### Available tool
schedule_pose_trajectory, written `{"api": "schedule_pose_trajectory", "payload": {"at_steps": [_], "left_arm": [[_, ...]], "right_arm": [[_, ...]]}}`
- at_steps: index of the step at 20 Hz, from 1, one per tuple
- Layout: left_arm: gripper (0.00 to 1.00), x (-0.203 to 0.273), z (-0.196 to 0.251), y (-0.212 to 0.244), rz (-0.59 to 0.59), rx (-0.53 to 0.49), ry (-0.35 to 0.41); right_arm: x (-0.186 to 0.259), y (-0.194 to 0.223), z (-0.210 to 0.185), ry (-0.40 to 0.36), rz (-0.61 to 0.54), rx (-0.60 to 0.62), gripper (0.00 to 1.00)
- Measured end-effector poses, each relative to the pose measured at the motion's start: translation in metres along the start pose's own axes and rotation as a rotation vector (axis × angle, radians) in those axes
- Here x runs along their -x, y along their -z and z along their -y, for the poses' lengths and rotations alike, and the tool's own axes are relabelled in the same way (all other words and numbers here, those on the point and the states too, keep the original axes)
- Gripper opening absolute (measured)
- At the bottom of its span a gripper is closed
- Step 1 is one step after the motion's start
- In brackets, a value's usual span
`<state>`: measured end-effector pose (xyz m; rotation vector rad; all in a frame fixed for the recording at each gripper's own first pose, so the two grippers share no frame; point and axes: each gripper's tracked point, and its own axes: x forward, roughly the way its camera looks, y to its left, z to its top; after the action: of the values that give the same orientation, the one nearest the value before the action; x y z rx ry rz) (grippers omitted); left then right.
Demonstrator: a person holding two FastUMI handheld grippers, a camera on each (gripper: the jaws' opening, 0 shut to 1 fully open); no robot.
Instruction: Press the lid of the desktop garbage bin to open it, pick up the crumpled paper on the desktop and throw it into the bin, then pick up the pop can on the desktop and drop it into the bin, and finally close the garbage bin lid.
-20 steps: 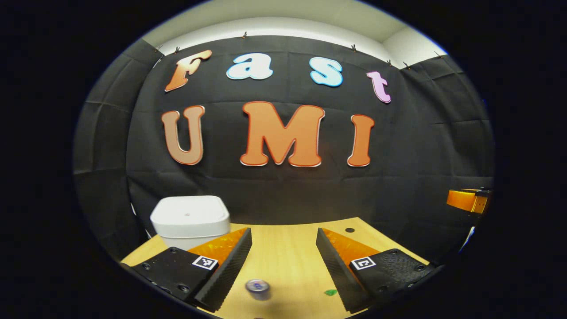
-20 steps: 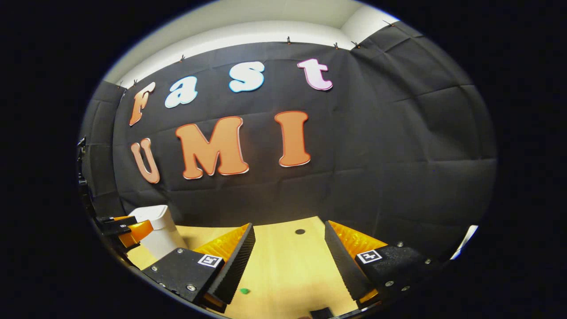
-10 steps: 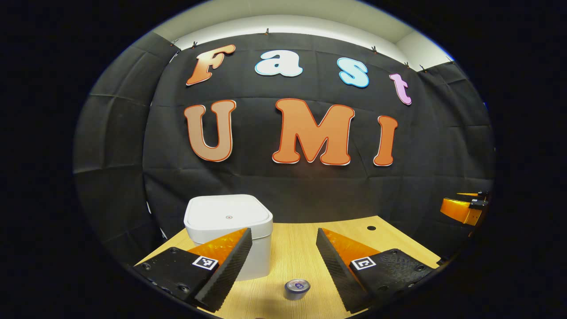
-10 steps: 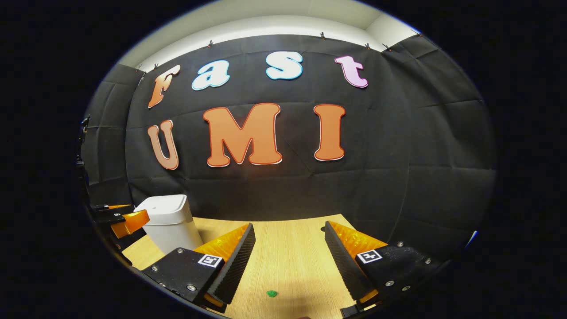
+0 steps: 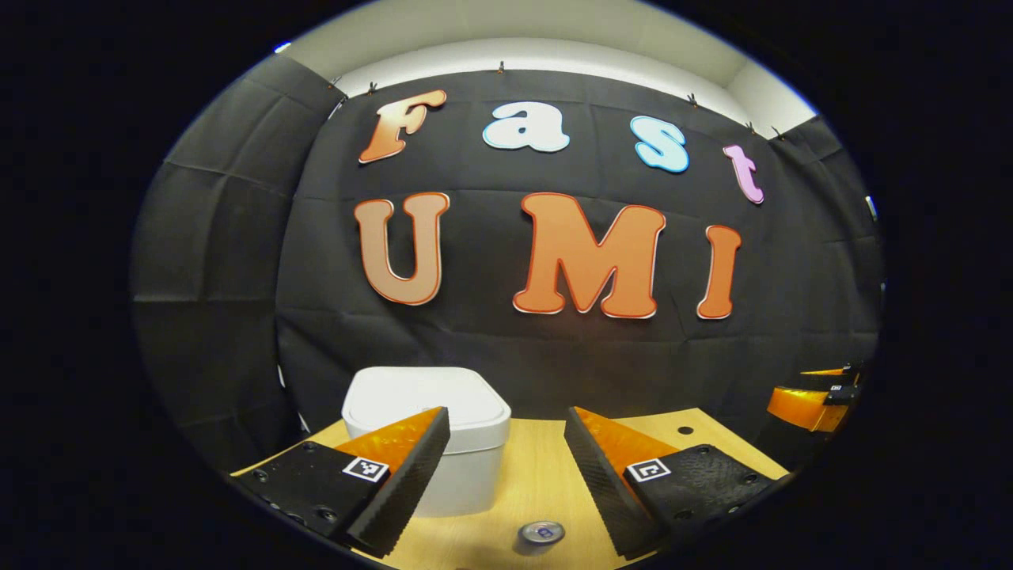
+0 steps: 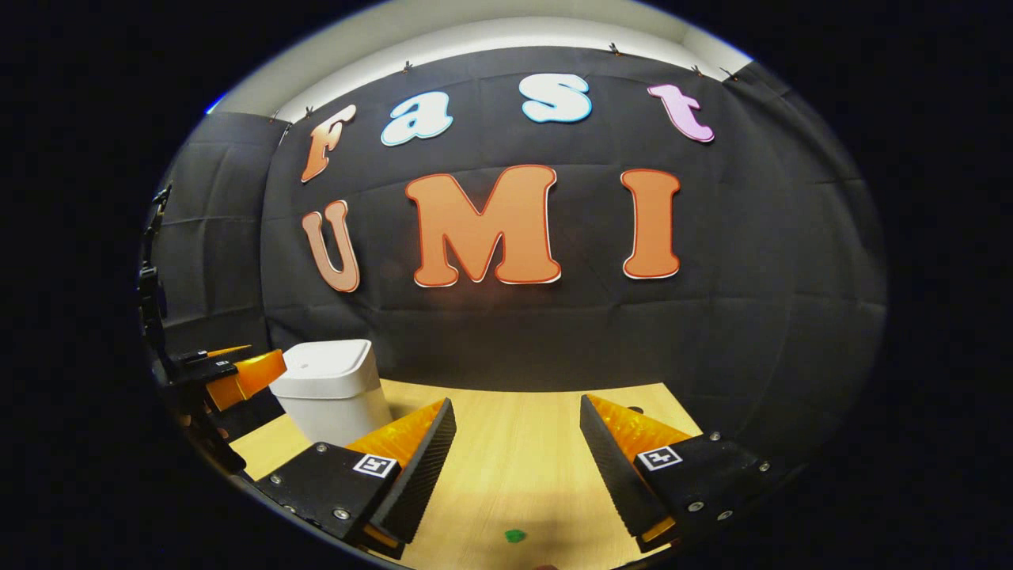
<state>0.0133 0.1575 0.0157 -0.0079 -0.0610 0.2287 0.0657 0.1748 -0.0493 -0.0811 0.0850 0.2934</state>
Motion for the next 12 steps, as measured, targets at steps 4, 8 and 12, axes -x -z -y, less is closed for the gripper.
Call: {"api": "schedule_pose_trajectory", "payload": {"at_steps": [4, 8, 12], "left_arm": [[0.93, -0.008, -0.006, 0.001, -0.02, 0.0, -0.013], [0.93, -0.027, -0.007, -0.004, -0.04, 0.036, 0.053], [0.93, -0.047, -0.016, -0.007, -0.037, 0.058, 0.073]], "right_arm": [[-0.019, 0.005, -0.014, -0.018, -0.039, -0.019, 0.95], [-0.024, -0.003, -0.014, 0.055, -0.024, -0.032, 0.94], [-0.025, -0.002, -0.014, 0.093, -0.017, -0.01, 0.94]]}}
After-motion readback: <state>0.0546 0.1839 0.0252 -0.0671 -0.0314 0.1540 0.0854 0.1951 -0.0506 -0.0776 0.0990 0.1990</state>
